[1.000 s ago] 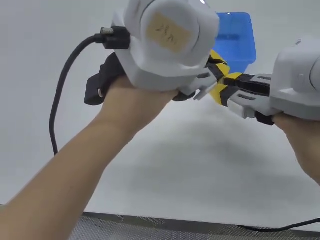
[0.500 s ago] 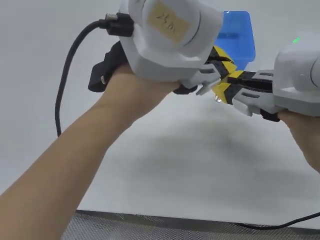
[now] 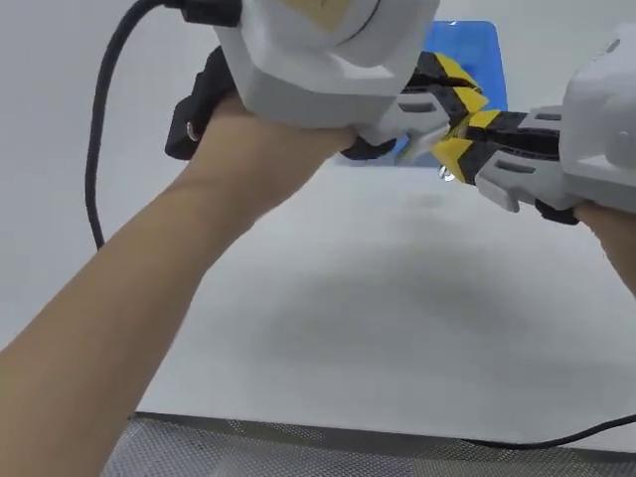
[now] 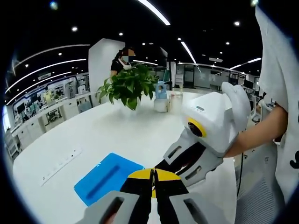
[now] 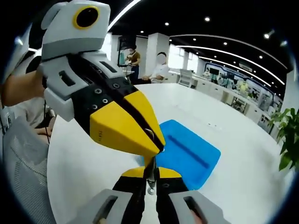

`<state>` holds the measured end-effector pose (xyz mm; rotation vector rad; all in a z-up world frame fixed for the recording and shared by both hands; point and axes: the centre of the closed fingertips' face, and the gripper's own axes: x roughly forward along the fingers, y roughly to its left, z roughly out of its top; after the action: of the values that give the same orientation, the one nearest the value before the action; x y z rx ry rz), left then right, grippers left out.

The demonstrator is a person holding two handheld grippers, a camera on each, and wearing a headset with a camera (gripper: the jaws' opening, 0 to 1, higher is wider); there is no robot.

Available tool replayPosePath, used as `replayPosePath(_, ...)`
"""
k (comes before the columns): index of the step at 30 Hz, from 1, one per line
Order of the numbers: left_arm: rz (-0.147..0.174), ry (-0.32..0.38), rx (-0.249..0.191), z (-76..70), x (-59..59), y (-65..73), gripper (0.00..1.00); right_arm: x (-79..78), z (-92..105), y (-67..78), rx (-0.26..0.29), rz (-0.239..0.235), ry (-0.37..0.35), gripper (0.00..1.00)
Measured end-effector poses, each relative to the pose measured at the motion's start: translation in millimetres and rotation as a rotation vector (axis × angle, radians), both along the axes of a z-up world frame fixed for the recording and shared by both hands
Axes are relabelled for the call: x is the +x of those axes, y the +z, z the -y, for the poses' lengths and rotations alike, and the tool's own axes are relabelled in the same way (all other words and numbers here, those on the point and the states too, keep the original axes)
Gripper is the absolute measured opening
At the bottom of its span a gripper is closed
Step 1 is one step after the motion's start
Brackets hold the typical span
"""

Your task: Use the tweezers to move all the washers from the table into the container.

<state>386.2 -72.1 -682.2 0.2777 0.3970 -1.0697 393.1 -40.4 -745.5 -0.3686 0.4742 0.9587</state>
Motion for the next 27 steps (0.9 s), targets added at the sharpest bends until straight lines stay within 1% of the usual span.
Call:
replayPosePath(1, 0.011, 0.001, 0.000, 0.5, 0.4, 4.0, 0.00, 1.6, -0.3, 3.9, 0.005, 0.007, -0.003, 0.03)
replayPosePath(2, 0.028, 0.001, -0.002, 1.1, 1.8, 10.3, 0.00, 4.6, -0.7, 10.3, 0.010, 0.023, -0.005, 0.03)
replayPosePath(4, 0.054, 0.008, -0.006, 0.9, 4.8, 18.5, 0.00, 10.8, -0.7, 17.2, 0.016, 0.050, -0.011, 0.03)
replayPosePath(5, 0.076, 0.017, -0.015, 0.6, 7.7, 25.3, 0.00, 15.5, -1.2, 23.5, 0.027, 0.069, -0.015, 0.03)
replayPosePath(7, 0.096, 0.029, -0.025, -0.2, 11.8, 32.7, 0.00, 23.3, -2.6, 31.5, 0.037, 0.097, -0.018, 0.03)
replayPosePath(10, 0.119, 0.042, -0.021, -1.4, 18.7, 34.2, 0.00, 36.2, -1.8, 32.0, 0.030, 0.125, -0.020, 0.03)
replayPosePath(13, 0.123, 0.055, -0.015, -1.7, 27.4, 28.9, 0.00, 50.5, 1.8, 23.6, 0.016, 0.136, -0.028, 0.03)
replayPosePath(14, 0.115, 0.065, -0.018, -1.8, 31.2, 24.9, 0.00, 46.6, 0.5, 25.0, 0.019, 0.131, -0.035, 0.03)
replayPosePath(17, 0.108, 0.082, -0.010, -2.1, 37.7, 15.4, 0.00, 53.4, 0.2, 15.5, 0.020, 0.120, -0.049, 0.03)
replayPosePath(19, 0.102, 0.089, 0.000, -1.9, 40.1, 8.3, 0.00, 57.4, 0.5, 7.3, 0.005, 0.119, -0.058, 0.03)
replayPosePath(20, 0.099, 0.090, 0.005, -1.9, 40.8, 5.5, 0.00, 55.2, -3.5, 6.1, 0.001, 0.116, -0.059, 0.03)
replayPosePath(23, 0.082, 0.096, 0.027, -4.0, 44.0, -5.9, 0.00, 55.7, -4.9, -4.6, -0.006, 0.096, -0.065, 0.03)
replayPosePath(27, 0.067, 0.103, 0.026, -4.9, 46.8, -13.5, 0.00, 56.7, -5.3, -10.9, -0.007, 0.081, -0.077, 0.03)
